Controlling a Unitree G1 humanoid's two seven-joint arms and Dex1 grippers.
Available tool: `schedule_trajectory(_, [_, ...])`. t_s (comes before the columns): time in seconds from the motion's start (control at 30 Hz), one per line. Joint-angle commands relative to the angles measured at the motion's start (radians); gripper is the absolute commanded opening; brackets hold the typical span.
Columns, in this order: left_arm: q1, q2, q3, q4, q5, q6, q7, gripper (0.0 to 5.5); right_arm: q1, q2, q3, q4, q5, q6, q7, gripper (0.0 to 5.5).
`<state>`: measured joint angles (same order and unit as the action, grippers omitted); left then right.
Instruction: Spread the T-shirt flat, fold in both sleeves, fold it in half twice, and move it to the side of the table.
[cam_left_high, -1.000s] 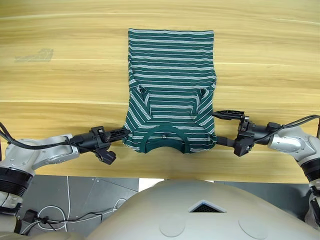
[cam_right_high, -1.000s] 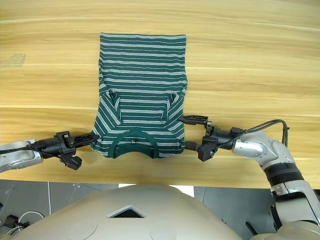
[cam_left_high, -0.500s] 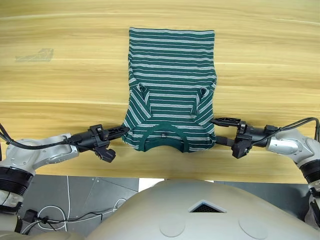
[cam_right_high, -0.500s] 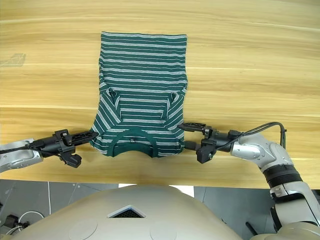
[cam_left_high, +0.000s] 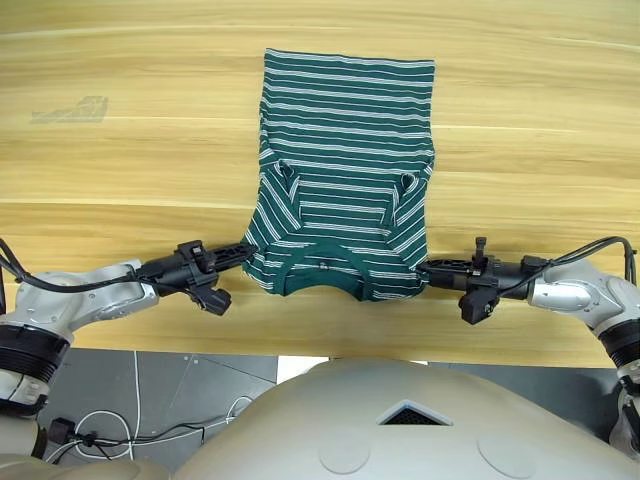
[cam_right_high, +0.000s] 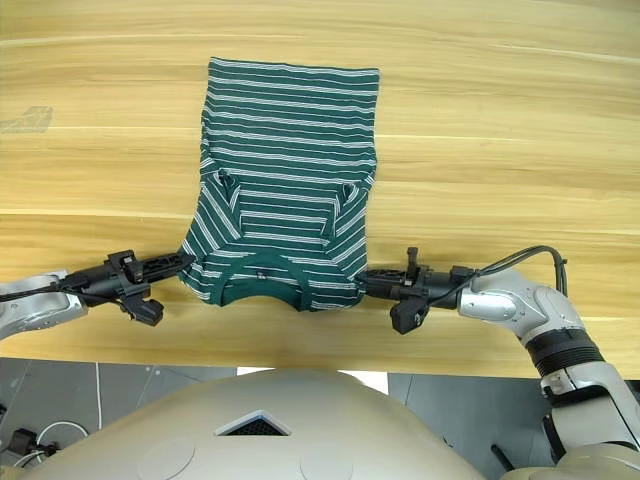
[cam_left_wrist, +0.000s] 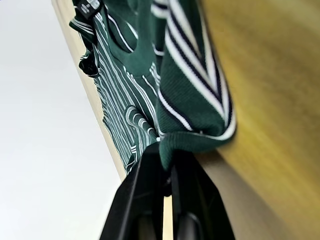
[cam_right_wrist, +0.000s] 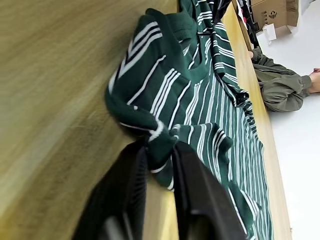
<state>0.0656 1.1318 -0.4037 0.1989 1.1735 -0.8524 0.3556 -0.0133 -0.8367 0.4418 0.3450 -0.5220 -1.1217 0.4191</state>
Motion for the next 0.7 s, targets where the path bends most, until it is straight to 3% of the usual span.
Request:
schedule_trajectory(0.03, [0.013, -0.036, -0.04, 0.031, 0.009, 0.01, -0.023, 0.01, 0.001, -0.02, 0.02, 0.034, -0.066, 0.048, 0.039, 0.05])
schedule_trajectory(0.17, [0.024, -0.052, -0.036, 0.048, -0.12, -0.014, -0.112, 0.01, -0.006, -0.014, 0.02, 0.036, -0.031, 0.056, 0.051, 0.0])
schedule_trajectory(0.27, [0.065, -0.049, -0.042, 0.061, -0.408, 0.023, -0.366, 0.01, -0.001, -0.018, 0.027, 0.025, 0.067, 0.105, 0.112, 0.0])
schedule_trajectory(0.43, [0.207, 0.068, 0.002, -0.112, -0.956, 0.271, -0.803, 0.01, 0.058, -0.095, 0.021, -0.123, 0.459, 0.502, 0.428, 0.0])
schedule_trajectory(0.5, [0.282, 0.146, 0.051, -0.245, -1.157, 0.382, -0.917, 0.01, 0.085, -0.143, 0.003, -0.239, 0.565, 0.649, 0.511, 0.0])
schedule_trajectory(0.6, [0.401, 0.252, 0.155, -0.424, -1.294, 0.469, -1.003, 0.01, 0.101, -0.17, -0.047, -0.388, 0.697, 0.8, 0.572, 0.0])
schedule_trajectory(0.7, [0.551, 0.28, 0.375, -0.542, -1.346, 0.512, -1.061, 0.01, 0.159, -0.196, -0.117, -0.495, 0.78, 0.889, 0.6, 0.0])
